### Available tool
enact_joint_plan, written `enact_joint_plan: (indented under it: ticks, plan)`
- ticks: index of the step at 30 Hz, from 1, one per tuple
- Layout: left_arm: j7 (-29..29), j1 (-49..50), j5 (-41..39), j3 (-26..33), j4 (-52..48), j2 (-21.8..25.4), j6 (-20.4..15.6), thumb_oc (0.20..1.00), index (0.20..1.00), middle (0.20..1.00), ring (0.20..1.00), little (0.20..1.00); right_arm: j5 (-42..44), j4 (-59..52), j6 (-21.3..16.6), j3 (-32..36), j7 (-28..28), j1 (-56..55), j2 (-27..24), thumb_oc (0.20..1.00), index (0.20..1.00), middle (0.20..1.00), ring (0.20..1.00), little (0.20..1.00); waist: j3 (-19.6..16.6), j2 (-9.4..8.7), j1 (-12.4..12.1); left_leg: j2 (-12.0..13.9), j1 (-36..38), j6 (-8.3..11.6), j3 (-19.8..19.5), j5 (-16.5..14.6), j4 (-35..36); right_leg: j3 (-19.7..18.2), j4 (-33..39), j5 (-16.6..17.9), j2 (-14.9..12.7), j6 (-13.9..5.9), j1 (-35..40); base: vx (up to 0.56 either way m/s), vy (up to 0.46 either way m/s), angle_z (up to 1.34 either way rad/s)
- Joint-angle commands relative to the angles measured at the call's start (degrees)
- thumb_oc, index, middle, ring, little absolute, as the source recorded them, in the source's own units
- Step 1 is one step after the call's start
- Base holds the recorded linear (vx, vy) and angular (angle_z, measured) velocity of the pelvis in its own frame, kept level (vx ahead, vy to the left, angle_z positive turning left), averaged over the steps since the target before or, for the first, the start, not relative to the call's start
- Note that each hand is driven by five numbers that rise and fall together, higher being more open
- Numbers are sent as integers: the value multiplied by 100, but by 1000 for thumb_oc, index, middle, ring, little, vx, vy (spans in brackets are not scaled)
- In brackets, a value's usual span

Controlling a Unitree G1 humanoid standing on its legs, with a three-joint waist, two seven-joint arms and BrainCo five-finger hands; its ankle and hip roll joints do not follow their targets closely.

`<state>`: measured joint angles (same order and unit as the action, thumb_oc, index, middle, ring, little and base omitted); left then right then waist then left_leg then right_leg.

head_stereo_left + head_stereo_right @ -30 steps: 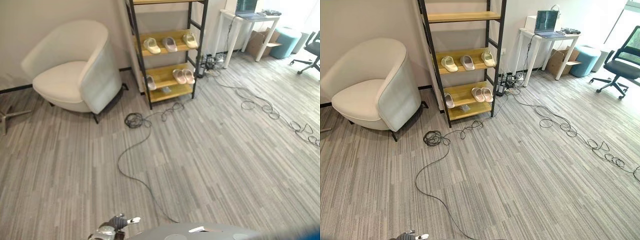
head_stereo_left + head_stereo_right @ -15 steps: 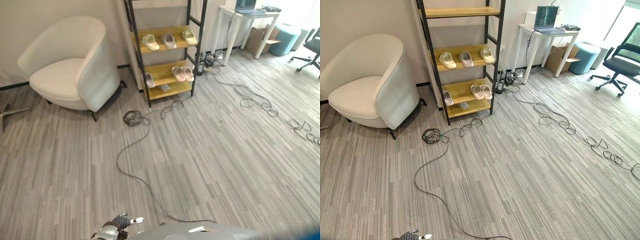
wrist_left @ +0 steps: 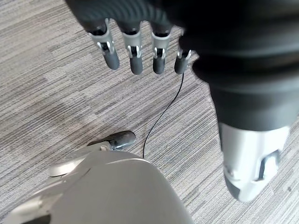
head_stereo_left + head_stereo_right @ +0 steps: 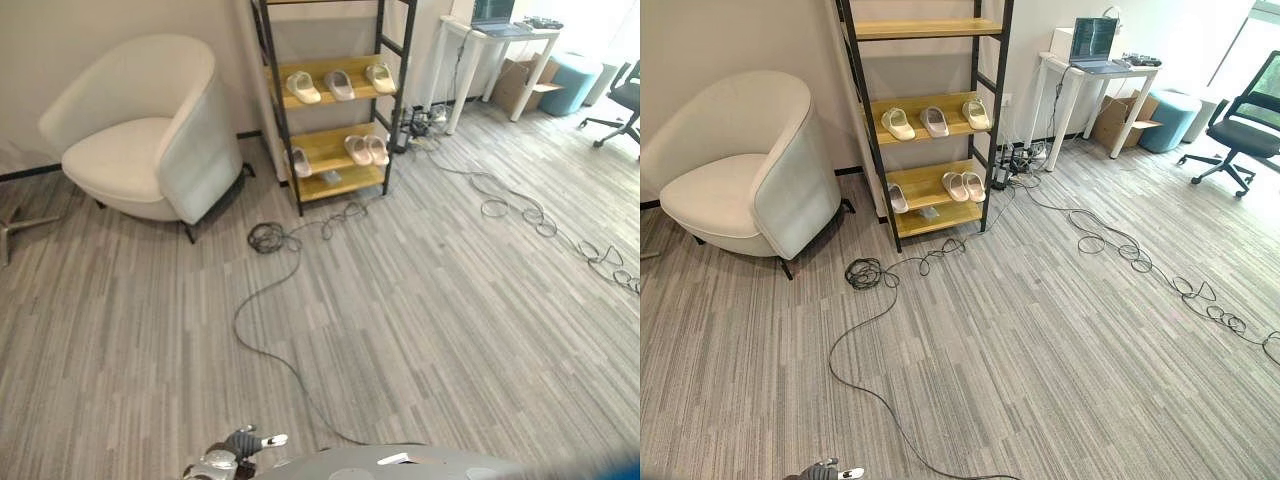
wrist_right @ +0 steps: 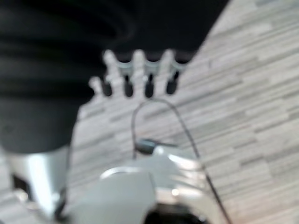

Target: Arrange the slippers neatly on the shoe rack.

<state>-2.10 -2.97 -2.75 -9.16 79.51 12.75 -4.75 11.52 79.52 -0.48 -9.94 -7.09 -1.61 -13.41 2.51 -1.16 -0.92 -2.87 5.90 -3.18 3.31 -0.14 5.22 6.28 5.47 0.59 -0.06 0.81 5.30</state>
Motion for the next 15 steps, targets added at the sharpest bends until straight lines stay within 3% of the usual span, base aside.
enact_joint_plan:
  ticks: [1, 11, 15]
  plan:
    - [28, -383, 133, -284, 153, -82, -92, 1000, 1000, 1000, 1000, 1000, -50, 218, -56, -124, -34, 221, -46, 1000, 1000, 1000, 1000, 1000, 34, 77, -33, 297, 109, 424, -331, -245, -22, 58, -47, -328, -286, -508, 190, 4, -79, 8]
    - [89, -499, 154, -410, 94, -44, -68, 1000, 1000, 1000, 1000, 1000, 16, 177, -58, -145, -28, 360, -108, 1000, 1000, 1000, 1000, 1000, 185, 84, 23, 580, 75, 548, -361, -229, -221, 69, -588, -585, -72, -279, -42, -14, -112, 4]
    - [79, -521, 125, -445, 37, -2, -81, 1000, 1000, 1000, 1000, 1000, 45, 186, -63, -185, -58, 402, -118, 1000, 1000, 1000, 1000, 1000, 231, 41, 43, 817, -108, 703, -287, -372, -864, -68, -840, -741, 60, -146, -99, 13, -159, -3]
